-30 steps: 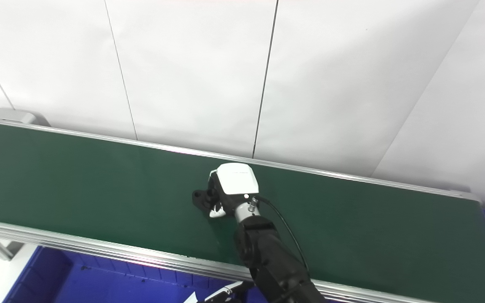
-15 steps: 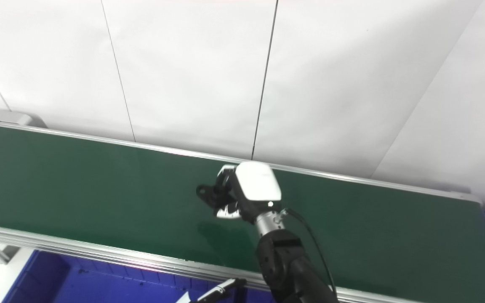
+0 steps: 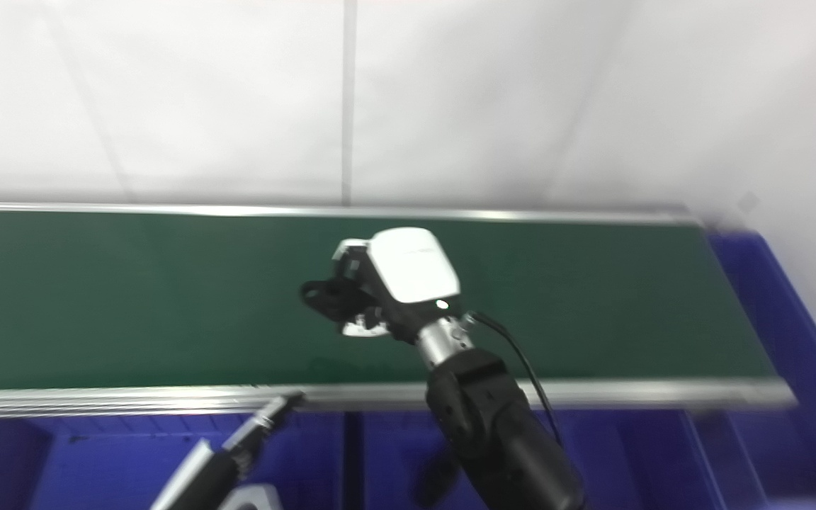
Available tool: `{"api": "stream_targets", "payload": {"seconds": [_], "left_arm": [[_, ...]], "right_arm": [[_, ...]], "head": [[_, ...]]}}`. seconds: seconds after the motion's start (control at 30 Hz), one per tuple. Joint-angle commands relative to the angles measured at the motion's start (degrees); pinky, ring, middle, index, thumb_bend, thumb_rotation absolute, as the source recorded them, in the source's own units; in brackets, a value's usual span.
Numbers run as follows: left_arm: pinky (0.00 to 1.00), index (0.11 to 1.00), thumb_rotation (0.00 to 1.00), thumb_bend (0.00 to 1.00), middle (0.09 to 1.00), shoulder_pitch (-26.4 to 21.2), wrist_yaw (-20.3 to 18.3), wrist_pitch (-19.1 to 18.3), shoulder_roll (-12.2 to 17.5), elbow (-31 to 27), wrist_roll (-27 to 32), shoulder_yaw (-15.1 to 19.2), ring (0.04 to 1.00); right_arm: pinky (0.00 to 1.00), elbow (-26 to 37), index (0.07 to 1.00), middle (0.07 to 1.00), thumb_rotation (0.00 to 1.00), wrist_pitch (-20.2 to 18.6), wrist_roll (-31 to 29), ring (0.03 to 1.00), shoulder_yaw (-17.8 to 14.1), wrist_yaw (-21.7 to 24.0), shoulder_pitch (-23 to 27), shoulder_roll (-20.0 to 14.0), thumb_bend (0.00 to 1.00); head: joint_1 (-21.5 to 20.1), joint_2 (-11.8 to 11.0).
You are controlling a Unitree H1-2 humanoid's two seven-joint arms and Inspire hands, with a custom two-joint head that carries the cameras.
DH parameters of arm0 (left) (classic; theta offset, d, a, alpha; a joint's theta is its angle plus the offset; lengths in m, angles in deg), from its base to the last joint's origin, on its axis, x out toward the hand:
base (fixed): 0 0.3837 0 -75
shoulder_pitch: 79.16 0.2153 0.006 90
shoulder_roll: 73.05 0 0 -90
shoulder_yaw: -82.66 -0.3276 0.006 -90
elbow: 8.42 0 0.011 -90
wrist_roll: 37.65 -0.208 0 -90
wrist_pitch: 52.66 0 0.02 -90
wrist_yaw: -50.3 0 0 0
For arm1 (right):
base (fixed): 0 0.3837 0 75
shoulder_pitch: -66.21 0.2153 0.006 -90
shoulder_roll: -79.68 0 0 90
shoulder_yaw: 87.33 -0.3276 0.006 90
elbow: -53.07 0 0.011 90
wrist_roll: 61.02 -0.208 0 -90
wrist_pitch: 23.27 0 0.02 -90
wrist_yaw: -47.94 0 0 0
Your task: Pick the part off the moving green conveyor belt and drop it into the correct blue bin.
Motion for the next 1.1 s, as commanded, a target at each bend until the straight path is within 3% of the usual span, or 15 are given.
{"api": "stream_targets", "payload": {"seconds": [0.0,0.1,0.23,0.43,0.53,0.67,0.73,0.93,1.0,1.07], "left_arm": [[0.97,0.932,0.79,0.95,0.977,-0.43,-0.52,-0.81,0.79,-3.23,2.18,1.17,0.998],[0.91,0.931,0.80,0.93,0.960,-0.79,-0.89,-2.58,1.78,-5.82,4.97,3.39,0.964],[0.94,0.942,0.76,0.95,0.953,-1.48,-1.91,-6.65,2.41,-8.59,10.33,5.64,0.969],[0.95,0.957,0.78,0.95,0.961,-2.13,-2.68,-10.30,2.87,-11.07,12.08,7.18,0.984],[0.94,0.956,0.78,0.94,0.958,-2.31,-2.81,-10.90,2.62,-11.62,11.51,7.55,0.976],[0.93,0.948,0.78,0.93,0.952,-2.26,-2.84,-11.01,2.21,-12.05,10.97,7.62,0.971],[0.93,0.949,0.77,0.92,0.952,-2.18,-2.86,-11.16,2.07,-12.25,10.98,7.59,0.970],[0.93,0.952,0.78,0.93,0.957,-1.93,-2.80,-11.10,1.60,-12.62,10.28,7.32,0.969],[0.93,0.950,0.77,0.92,0.958,-1.91,-2.80,-11.31,1.49,-12.75,10.18,7.23,0.970],[0.93,0.950,0.77,0.92,0.957,-1.93,-2.71,-11.38,1.37,-12.81,9.95,7.18,0.968]], "right_arm": [[0.28,3.89,0.570,0.496,0.00,-0.34,1.81,0.397,-1.43,1.75,-0.76,-1.12,0.49],[0.28,8.31,0.571,0.491,0.00,-0.52,3.20,0.397,-2.33,6.30,-4.62,-2.08,0.49],[0.28,12.61,0.564,0.485,0.00,-0.56,5.04,0.403,-4.07,9.70,-9.90,-1.59,0.49],[0.29,16.27,0.568,0.479,0.00,1.20,5.91,0.398,-6.78,9.74,-17.37,-0.78,0.49],[0.29,17.11,0.547,0.521,0.00,0.87,6.46,0.419,-8.28,10.74,-20.90,-0.73,0.49],[0.30,16.59,0.557,0.478,0.00,1.33,6.27,0.405,-9.78,11.30,-24.21,-1.21,0.49],[0.24,16.26,0.549,0.454,0.00,1.51,5.73,0.363,-10.33,11.30,-25.38,-1.29,0.51],[0.31,13.82,0.519,0.490,0.00,1.88,7.26,0.372,-10.21,11.35,-27.80,-2.13,0.51],[0.27,12.80,0.545,0.470,0.00,1.58,9.63,0.358,-9.82,12.37,-28.08,-2.54,0.51],[0.20,11.54,0.499,0.494,0.00,1.08,12.74,0.353,-9.49,14.23,-28.01,-2.84,0.52]], "head": [[-1.76,1.53],[-5.05,4.60],[-6.96,6.95],[-6.70,9.01],[-6.49,9.51],[-6.02,9.90],[-5.82,9.94],[-5.20,9.84],[-5.02,9.77],[-4.89,9.64]]}}
